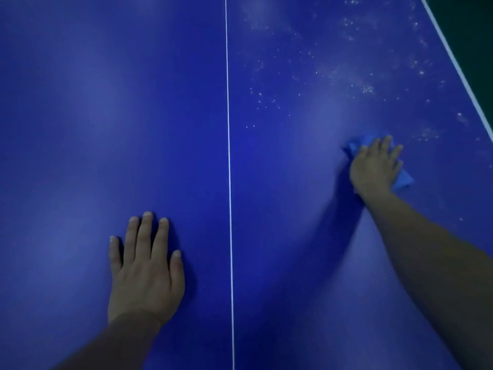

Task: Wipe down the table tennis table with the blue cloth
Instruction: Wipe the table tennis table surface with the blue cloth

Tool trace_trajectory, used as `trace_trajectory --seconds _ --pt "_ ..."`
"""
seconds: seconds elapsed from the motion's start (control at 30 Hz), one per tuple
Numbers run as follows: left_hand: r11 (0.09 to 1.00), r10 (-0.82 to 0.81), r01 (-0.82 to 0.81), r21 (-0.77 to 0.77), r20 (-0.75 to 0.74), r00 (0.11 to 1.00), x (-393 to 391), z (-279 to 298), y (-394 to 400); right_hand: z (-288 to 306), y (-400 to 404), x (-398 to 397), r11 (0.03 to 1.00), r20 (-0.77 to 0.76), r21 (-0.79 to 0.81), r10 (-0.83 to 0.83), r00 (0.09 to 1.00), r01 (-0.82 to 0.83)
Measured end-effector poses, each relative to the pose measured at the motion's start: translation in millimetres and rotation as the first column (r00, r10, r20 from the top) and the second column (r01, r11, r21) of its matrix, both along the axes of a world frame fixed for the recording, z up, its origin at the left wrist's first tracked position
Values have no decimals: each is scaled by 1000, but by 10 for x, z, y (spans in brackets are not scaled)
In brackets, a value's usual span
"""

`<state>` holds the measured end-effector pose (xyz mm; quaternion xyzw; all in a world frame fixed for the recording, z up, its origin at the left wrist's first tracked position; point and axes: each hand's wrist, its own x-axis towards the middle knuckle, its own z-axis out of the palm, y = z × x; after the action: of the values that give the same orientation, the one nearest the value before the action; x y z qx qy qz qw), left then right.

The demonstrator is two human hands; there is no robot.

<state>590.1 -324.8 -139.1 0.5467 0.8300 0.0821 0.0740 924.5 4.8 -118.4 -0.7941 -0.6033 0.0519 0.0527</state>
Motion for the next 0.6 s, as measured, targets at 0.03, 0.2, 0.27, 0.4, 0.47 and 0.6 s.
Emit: trace_trajectory --seconds 0.03,0.2,0.27,0.4,0.47,0.6 --pt "1000 -1 1 -8 -1 1000 -10 0 4 5 -20 8 999 -30 9 -31 999 31" --pt "1000 3 -2 -26 4 1000 -16 23 10 -45 -840 -927 911 -9 40 410 912 -410" --pt "1000 4 -3 -26 11 1000 -7 32 7 -51 -1058 -1031 799 -89 -8 599 796 -602" --pt "1000 12 -12 -11 16 1000 7 36 3 -28 -418 -284 805 44 116 581 812 -582" --pt "1000 10 -10 -4 16 1000 17 38 19 10 -23 162 904 65 135 399 914 -405" --pt "1000 4 -4 -18 12 1000 12 36 17 34 90 36 986 -41 94 143 989 -139"
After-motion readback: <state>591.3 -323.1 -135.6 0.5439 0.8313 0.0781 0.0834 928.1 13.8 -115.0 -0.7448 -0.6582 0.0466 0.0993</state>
